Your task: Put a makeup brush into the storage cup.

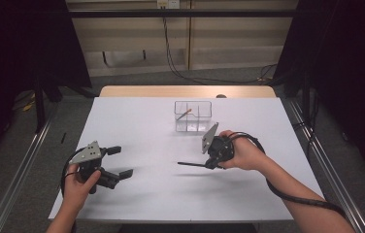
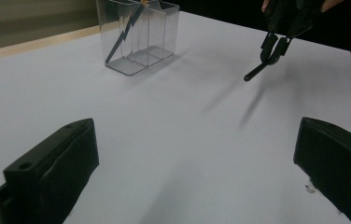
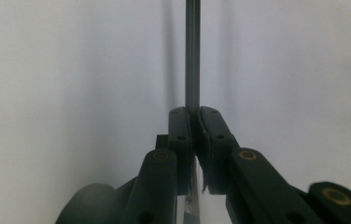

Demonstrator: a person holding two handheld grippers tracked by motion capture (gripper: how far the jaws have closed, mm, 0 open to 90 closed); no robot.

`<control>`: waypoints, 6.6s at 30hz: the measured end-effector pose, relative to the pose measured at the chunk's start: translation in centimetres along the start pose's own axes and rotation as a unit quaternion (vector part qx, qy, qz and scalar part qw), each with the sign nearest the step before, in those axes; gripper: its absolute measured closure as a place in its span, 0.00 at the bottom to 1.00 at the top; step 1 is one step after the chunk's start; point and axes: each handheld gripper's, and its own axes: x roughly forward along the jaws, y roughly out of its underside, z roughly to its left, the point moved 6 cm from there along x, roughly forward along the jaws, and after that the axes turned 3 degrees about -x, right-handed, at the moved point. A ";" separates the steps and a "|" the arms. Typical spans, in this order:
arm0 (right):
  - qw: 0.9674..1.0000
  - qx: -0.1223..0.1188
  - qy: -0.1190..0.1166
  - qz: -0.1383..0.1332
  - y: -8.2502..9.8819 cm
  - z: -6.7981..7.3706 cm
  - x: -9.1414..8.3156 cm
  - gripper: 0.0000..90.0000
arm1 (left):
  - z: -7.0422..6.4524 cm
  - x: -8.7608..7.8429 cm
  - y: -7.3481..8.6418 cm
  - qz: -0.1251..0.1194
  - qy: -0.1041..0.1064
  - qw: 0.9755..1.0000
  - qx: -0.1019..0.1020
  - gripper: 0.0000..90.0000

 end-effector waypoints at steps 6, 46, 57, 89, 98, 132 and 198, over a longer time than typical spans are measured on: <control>1.000 -0.007 -0.002 -0.001 -0.6 0.1 0.2 0.94 | -0.2 0.6 -0.6 0.004 0.009 1.000 0.006 0.00; 1.000 -0.024 -0.012 0.005 -1.7 0.3 0.6 0.94 | -2.8 6.5 -4.9 0.026 0.072 0.996 0.039 0.00; 0.999 -0.030 -0.014 0.007 -2.1 0.4 0.7 0.94 | -3.2 7.4 -5.6 0.044 0.078 0.995 0.039 0.00; 0.999 -0.039 -0.015 0.007 -2.8 0.5 0.6 0.94 | -5.0 10.8 -6.8 0.140 0.100 0.983 0.068 0.00; 0.999 -0.041 -0.012 0.007 -2.9 0.4 0.4 0.94 | -4.9 11.6 -6.3 0.193 0.102 0.974 0.065 0.00; 0.999 -0.047 -0.006 0.005 -3.3 0.2 -0.3 0.94 | -5.6 12.8 -6.7 0.250 0.102 0.958 0.093 0.32; 0.998 -0.062 -0.021 -0.026 -4.4 0.1 -2.3 0.94 | -7.2 14.0 -4.8 0.331 0.141 0.923 0.136 0.93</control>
